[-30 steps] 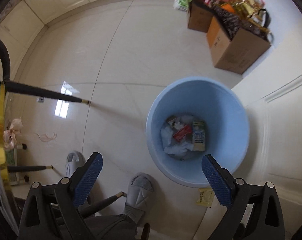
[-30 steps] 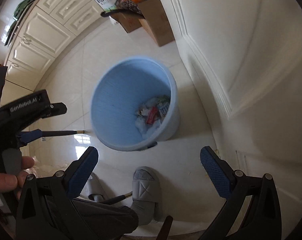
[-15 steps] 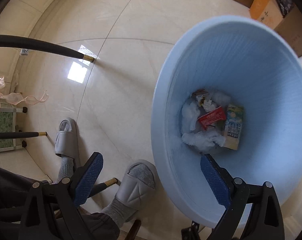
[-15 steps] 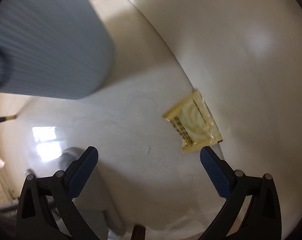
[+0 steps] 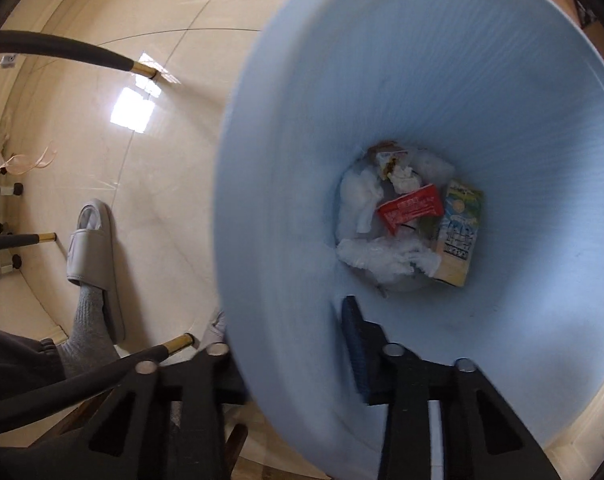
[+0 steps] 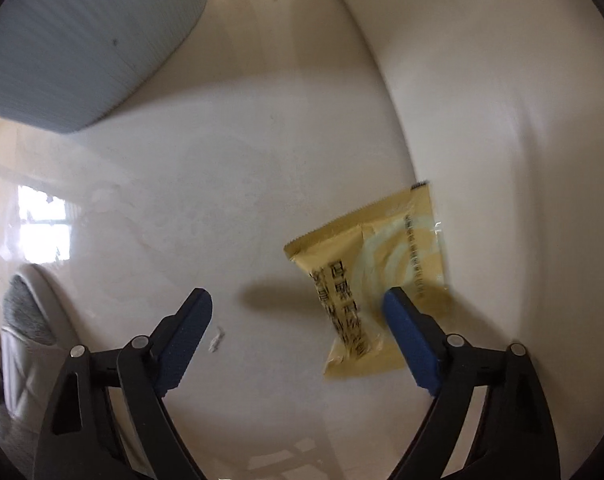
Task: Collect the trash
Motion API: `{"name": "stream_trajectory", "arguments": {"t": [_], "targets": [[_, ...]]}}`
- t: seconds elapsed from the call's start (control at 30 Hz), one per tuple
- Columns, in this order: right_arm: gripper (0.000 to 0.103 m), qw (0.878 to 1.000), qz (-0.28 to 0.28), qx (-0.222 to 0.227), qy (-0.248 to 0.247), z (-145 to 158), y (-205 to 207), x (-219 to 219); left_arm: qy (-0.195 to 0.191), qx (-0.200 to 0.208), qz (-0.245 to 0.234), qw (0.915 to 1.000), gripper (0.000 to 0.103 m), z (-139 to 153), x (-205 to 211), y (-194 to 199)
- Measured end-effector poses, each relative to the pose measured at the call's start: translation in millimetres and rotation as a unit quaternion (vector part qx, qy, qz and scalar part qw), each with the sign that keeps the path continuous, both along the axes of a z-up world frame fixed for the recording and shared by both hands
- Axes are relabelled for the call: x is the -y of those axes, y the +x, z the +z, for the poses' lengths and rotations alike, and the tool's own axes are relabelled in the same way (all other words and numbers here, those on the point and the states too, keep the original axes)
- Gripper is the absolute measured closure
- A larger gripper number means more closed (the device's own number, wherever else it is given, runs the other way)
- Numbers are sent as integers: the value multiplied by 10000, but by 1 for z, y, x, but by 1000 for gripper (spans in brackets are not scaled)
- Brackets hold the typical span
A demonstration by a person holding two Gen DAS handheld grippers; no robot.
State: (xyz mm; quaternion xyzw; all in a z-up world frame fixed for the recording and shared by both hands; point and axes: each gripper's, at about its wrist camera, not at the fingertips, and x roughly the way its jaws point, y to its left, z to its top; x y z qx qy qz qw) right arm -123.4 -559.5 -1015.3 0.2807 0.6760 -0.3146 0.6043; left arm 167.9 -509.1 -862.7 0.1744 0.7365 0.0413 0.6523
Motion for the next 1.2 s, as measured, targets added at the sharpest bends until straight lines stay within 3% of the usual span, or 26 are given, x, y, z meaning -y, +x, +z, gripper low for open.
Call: {"name": "stream_trajectory", "arguments": {"t": [0.1,0.17,0.2,0.23,0.27,0.37,0.57,0.6,0.87,1.0,1.2], "targets": [[16,10000,-32,68,-44,3,3,5,-2,-31,-125,9999,91,-22,2,-1],[28,9995,-292,75,-32,9,-2,13,-25,-31,4,10000,93,-37,-3,2],[47,9989,-468,72,-50,15,-7,20,-32,-35,47,10000,93,-44,-6,3],[75,9981,-604,36,-78,19,-11,27,-25,-43,96,9999,93,-51,-7,5],[79,9981,-616,13,-51,22,-17,32,-36,-51,163,9998,94,-60,-11,6],[82,9995,-269,26,135,28,-26,40,-106,-51,269,9996,96,-82,-21,11],[93,9984,-443,192,285,50,-38,56,-141,-36,408,9991,98,-129,-35,16],[95,9983,-407,273,303,58,-38,56,63,-41,411,9991,98,-135,-40,19],[96,9931,-777,769,419,114,-51,58,106,-48,583,9982,99,-202,-83,34],[96,9915,-738,1040,270,165,-56,68,131,-45,597,9981,100,-235,-107,42],[96,9862,-392,1589,-250,285,-41,80,137,-68,657,9977,100,-295,-140,49]]}}
